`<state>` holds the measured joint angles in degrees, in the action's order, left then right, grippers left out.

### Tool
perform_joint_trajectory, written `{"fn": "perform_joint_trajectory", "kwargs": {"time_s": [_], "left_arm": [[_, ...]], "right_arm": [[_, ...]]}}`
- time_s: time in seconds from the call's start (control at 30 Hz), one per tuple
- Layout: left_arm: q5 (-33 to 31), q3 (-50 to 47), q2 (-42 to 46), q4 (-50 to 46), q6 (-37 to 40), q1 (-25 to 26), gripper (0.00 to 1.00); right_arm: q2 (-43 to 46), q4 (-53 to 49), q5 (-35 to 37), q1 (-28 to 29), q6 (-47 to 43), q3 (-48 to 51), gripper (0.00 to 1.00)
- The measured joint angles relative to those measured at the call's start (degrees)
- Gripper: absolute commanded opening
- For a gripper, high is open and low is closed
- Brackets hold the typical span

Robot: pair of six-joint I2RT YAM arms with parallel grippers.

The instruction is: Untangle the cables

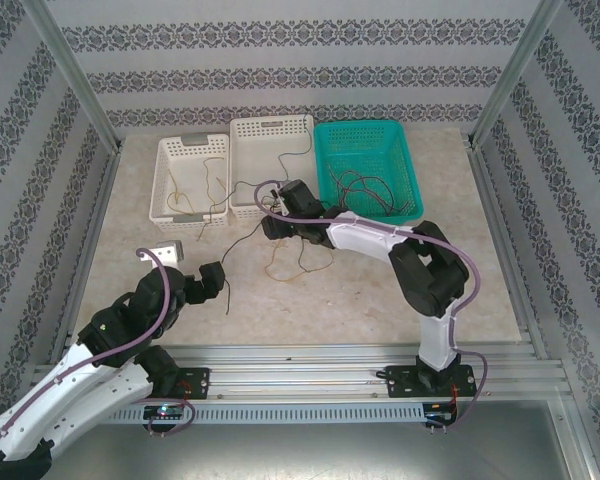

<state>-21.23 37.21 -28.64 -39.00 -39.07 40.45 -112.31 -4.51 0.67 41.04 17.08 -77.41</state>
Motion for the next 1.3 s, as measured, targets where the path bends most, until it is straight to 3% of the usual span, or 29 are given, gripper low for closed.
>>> {"fn": "perform_joint_trajectory", "kwargs": {"time_s": [0.17, 0.43, 0.9, 1.1, 1.3], "left_arm": [[0.0, -0.4, -0.2, 0.2, 0.0, 0.0, 1.0], [0.0, -1.4, -0.2, 0.9, 0.0, 0.0, 1.0], [0.0, -2.5, -0.2, 1.3, -0.3, 0.0, 1.0], [0.0, -2.5, -0.3, 1.3, -0.3, 0.0, 1.0], [0.0, -2.5, -0.4, 1.8, -0.3, 0.0, 1.0]], "right_arm": [[-4.2, 1.1, 0.5, 0.0, -0.6, -3.4, 0.61], [-5.8, 1.4, 2.1, 0.0, -0.8, -5.6, 0.29], [-7.8, 1.4, 1.6, 0.0, -1.2, -7.2, 0.06], [-2.5, 1.2, 0.4, 0.0, -1.9, -5.8, 0.01], [10.0, 1.5, -4.0, 0.0, -2.5, -4.0, 0.0]]}}
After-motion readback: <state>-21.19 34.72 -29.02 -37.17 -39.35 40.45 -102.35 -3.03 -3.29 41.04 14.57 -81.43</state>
